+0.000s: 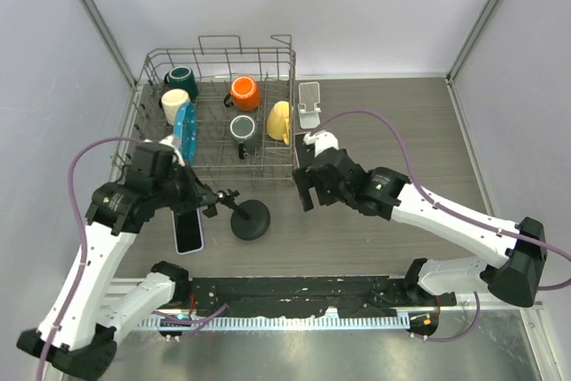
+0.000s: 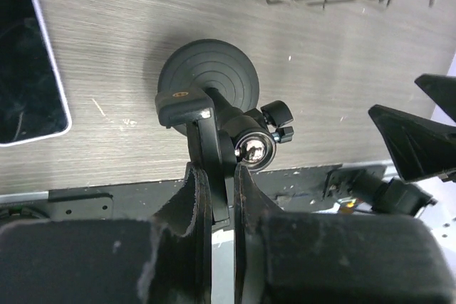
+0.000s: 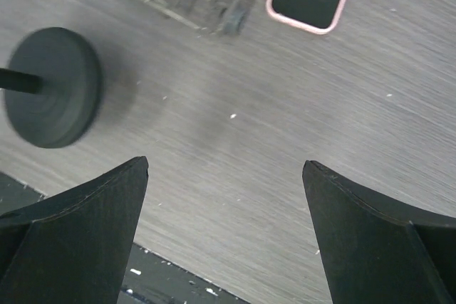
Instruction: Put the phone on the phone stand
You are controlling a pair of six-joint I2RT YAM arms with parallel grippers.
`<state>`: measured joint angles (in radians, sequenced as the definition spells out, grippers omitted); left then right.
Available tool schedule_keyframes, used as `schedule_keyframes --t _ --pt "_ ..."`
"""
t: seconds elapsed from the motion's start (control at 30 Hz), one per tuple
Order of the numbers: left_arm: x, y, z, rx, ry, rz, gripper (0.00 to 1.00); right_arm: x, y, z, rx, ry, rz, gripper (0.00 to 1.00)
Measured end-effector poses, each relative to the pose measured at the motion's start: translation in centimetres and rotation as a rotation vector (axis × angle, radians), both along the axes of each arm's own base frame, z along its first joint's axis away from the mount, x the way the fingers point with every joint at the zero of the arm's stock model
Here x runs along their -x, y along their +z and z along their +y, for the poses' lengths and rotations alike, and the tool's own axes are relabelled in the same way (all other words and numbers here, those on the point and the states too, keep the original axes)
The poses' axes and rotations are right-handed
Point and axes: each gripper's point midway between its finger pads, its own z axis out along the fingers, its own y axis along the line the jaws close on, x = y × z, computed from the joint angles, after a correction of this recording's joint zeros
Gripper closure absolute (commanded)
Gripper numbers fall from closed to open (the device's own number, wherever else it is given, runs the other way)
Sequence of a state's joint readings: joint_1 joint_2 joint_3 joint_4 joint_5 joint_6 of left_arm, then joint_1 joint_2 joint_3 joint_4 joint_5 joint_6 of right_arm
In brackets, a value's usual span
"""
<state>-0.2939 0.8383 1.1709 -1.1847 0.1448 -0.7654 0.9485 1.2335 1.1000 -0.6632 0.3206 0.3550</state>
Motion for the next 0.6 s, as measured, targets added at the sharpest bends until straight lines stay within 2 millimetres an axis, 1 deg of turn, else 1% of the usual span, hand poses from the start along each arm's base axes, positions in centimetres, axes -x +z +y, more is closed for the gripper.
schedule_keyframes --t 0.13,0.23,0.37,0.43,0.5,0.6 --pt "0.4 -1.2 -3.1 -0.046 -0.107 0.005 1.00 2.1 -0.8 2.7 0.017 0.076 0.006 0.05" --pt "0.5 -2.1 -4.8 -0.112 -0.151 0.001 1.00 3.6 -1.2 4.0 0.029 0.118 0.001 0.05" --pt "0.5 -3.7 -6.5 -0.212 -0.175 0.002 1.00 5.4 0.1 5.9 -0.060 0.176 -0.052 0.05" --pt "0.4 -4.5 -7.4 -0.263 -0.180 0.001 1.00 6.6 0.4 6.0 -0.121 0.204 -0.072 0.05" --pt "0.0 -4.5 -8.5 -0.291 -0.178 -0.016 1.00 7.7 0.8 6.0 -0.177 0.224 -0.082 0.05" --pt "-0.2 -4.6 -9.2 -0.305 -0.168 -0.033 0.63 8.7 1.5 6.6 -0.240 0.241 -0.094 0.05"
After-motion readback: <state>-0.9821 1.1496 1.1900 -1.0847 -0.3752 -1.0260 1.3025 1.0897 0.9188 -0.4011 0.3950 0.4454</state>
